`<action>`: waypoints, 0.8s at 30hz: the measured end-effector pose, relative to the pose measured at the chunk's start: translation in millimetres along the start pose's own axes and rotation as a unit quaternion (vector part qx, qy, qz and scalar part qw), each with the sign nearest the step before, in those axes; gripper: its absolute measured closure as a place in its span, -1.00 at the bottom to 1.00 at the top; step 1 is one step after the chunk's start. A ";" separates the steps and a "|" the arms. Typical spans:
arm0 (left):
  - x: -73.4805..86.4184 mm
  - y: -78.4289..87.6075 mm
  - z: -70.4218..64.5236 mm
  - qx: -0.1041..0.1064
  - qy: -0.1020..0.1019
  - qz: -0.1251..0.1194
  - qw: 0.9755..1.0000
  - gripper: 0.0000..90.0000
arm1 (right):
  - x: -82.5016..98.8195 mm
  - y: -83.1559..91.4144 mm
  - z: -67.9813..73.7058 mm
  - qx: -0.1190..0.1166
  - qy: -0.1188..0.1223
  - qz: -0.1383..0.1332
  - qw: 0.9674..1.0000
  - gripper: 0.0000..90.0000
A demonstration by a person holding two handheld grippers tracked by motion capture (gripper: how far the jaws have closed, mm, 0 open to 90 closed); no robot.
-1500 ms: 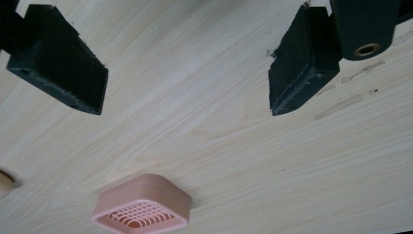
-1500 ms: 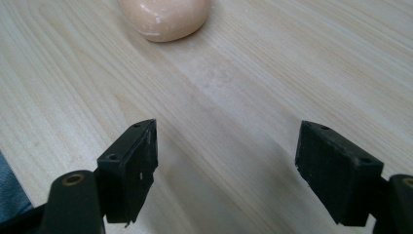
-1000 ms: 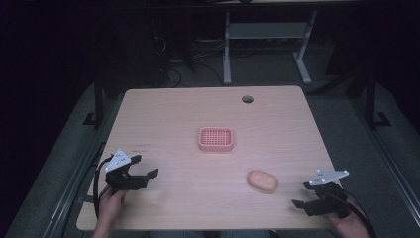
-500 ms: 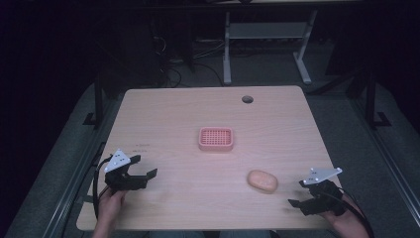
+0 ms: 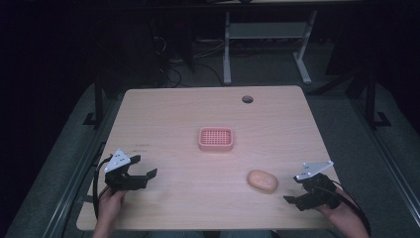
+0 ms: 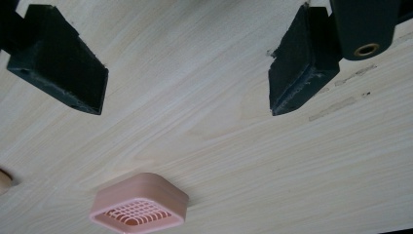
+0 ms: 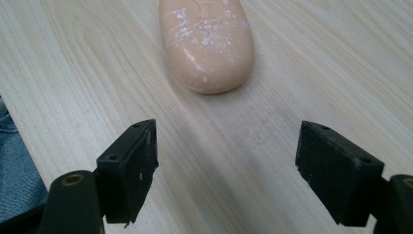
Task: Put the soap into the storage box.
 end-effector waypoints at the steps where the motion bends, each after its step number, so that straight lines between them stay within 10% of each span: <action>1: 0.0 0.2 0.5 -0.001 0.000 0.001 1.000 -0.68 | -1.2 0.2 0.1 0.000 0.002 0.003 1.000 -0.49; 24: -0.1 0.7 1.0 0.001 0.005 -0.005 1.000 -0.68 | -36.3 0.0 2.8 -0.002 0.042 0.024 0.999 -0.49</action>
Point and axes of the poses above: each handheld gripper's, and its own axes: y roughly backward along the jaws, x roughly out of its underside, z roughly to its left, the point moved 2 cm from there along -y, roughly forward along the jaws, and after that the axes turned 10 degrees about z, right-handed, at the moved point
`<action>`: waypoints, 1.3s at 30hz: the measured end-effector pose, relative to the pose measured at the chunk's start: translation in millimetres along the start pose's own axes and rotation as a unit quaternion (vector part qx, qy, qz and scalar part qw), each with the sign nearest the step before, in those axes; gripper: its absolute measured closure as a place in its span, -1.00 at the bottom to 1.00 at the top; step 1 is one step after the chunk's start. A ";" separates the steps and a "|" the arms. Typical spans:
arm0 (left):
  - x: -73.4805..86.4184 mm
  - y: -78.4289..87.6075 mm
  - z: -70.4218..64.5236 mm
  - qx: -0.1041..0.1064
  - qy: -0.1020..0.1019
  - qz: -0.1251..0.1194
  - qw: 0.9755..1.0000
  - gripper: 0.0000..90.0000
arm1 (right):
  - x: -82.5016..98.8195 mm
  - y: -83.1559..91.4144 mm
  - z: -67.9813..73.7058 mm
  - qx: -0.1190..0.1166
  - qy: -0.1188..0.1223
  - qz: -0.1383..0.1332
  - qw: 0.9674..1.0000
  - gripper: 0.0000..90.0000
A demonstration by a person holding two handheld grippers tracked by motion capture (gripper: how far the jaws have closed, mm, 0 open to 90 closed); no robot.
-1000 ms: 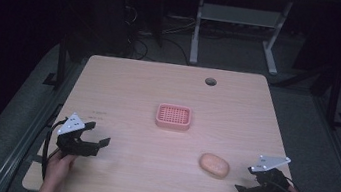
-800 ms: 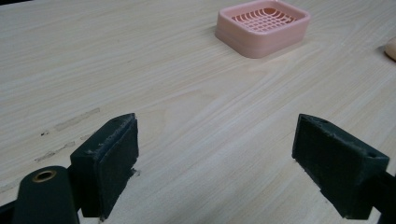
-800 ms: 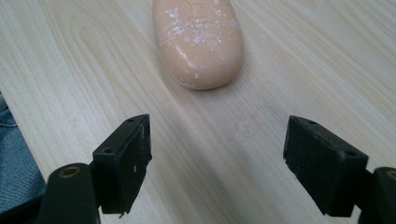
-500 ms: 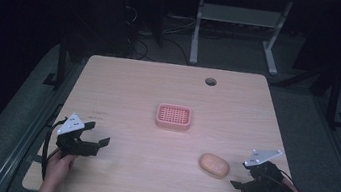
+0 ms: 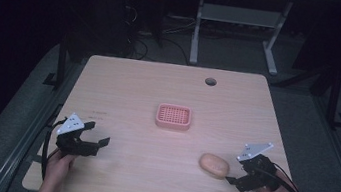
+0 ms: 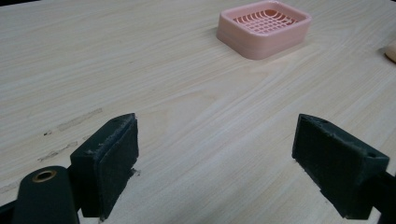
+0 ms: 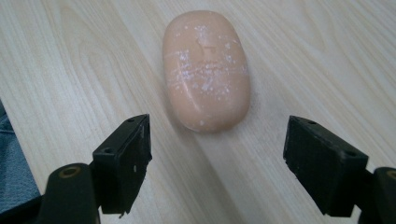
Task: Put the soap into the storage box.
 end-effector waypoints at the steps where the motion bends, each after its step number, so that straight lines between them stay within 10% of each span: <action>1: -0.1 0.0 0.0 0.000 0.000 0.000 1.000 -0.68 | -1.5 0.1 -0.2 0.000 0.002 0.002 1.000 -0.49; 39: 0.0 2.3 2.3 0.000 0.001 -0.002 1.000 -0.68 | -56.3 -32.8 1.7 -0.013 0.056 0.064 0.996 -0.49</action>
Point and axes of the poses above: each handheld gripper's, and its own axes: y roughly backward along the jaws, x roughly out of its underside, z roughly to its left, the point moved 2 cm from there along -y, roughly forward along the jaws, and after that the axes turned 10 degrees about z, right-handed, at the moved point
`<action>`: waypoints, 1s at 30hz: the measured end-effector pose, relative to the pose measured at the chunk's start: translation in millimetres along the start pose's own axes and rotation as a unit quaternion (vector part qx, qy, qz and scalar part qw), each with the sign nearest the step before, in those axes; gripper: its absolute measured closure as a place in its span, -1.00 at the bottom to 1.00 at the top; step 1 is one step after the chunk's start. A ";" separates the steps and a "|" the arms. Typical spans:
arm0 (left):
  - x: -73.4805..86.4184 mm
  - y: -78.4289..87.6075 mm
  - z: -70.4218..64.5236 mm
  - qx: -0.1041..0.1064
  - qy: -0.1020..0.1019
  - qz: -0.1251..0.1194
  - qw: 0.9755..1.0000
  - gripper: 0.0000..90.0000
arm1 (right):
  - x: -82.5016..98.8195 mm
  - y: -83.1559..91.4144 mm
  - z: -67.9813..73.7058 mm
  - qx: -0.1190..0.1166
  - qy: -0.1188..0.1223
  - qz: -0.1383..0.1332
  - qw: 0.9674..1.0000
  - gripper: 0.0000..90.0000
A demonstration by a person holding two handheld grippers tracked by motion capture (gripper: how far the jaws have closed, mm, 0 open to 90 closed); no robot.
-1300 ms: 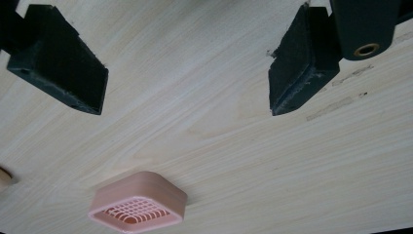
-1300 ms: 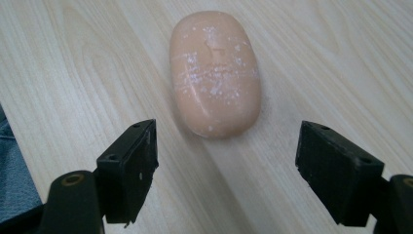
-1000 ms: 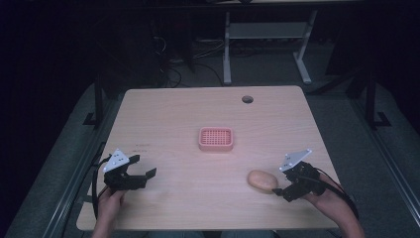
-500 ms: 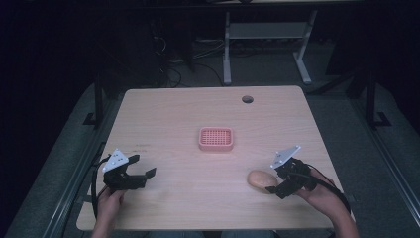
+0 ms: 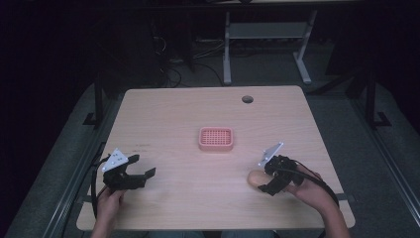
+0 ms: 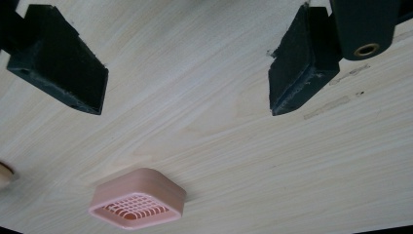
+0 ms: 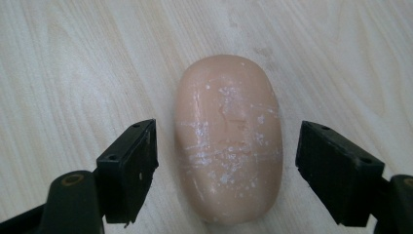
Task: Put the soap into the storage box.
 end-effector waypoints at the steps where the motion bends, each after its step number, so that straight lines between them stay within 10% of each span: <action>1: 0.0 0.0 0.0 0.000 0.000 0.000 1.000 -0.68 | 0.0 0.0 0.0 0.000 0.000 0.000 1.000 -0.49; 30: -0.2 -0.7 -0.6 0.002 0.000 -0.001 1.000 -0.68 | -11.1 -22.3 -3.1 -0.006 0.012 0.055 0.998 -0.39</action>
Point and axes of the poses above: each handheld gripper's, and its own axes: y roughly backward along the jaws, x roughly out of its underside, z roughly to its left, the point moved 2 cm from there along -y, roughly forward along the jaws, and after that the axes turned 10 degrees about z, right-handed, at the moved point
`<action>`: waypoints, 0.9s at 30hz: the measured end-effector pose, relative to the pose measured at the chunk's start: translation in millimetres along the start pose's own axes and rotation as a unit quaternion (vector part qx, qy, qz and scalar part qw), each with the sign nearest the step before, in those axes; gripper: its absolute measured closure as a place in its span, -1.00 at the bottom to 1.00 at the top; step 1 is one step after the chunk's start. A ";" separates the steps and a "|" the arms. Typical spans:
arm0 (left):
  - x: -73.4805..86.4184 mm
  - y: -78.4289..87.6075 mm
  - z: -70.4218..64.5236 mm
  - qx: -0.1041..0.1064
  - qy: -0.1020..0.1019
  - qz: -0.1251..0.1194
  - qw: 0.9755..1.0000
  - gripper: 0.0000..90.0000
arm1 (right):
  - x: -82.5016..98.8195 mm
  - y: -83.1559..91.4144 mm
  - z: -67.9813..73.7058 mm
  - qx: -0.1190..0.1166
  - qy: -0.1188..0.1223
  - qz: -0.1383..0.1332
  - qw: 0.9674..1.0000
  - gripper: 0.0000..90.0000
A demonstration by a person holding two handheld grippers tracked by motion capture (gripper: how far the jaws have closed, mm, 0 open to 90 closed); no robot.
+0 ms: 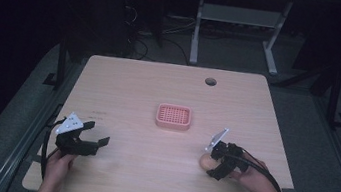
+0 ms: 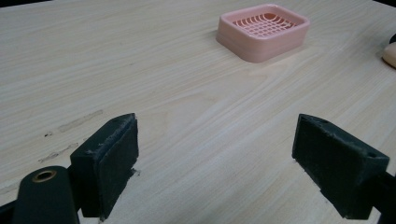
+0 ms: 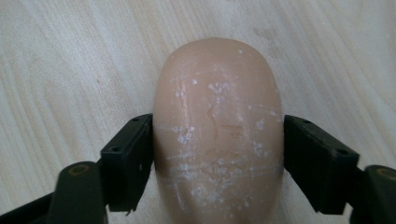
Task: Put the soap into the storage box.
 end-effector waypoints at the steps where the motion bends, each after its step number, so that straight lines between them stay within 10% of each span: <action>1: 0.1 0.2 0.2 0.000 -0.001 0.001 1.000 -0.68 | -0.1 -0.7 -0.6 0.002 0.002 0.001 1.000 -0.39; 27: -0.9 -0.2 0.3 -0.001 0.005 -0.003 1.000 -0.68 | -1.6 19.1 -14.4 -0.004 0.001 -0.022 1.000 -0.29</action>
Point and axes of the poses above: each handheld gripper's, and its own axes: y roughly backward along the jaws, x roughly out of its underside, z roughly to its left, the point moved 2 cm from there along -y, roughly forward along the jaws, and after that the axes turned 10 degrees about z, right-handed, at the moved point
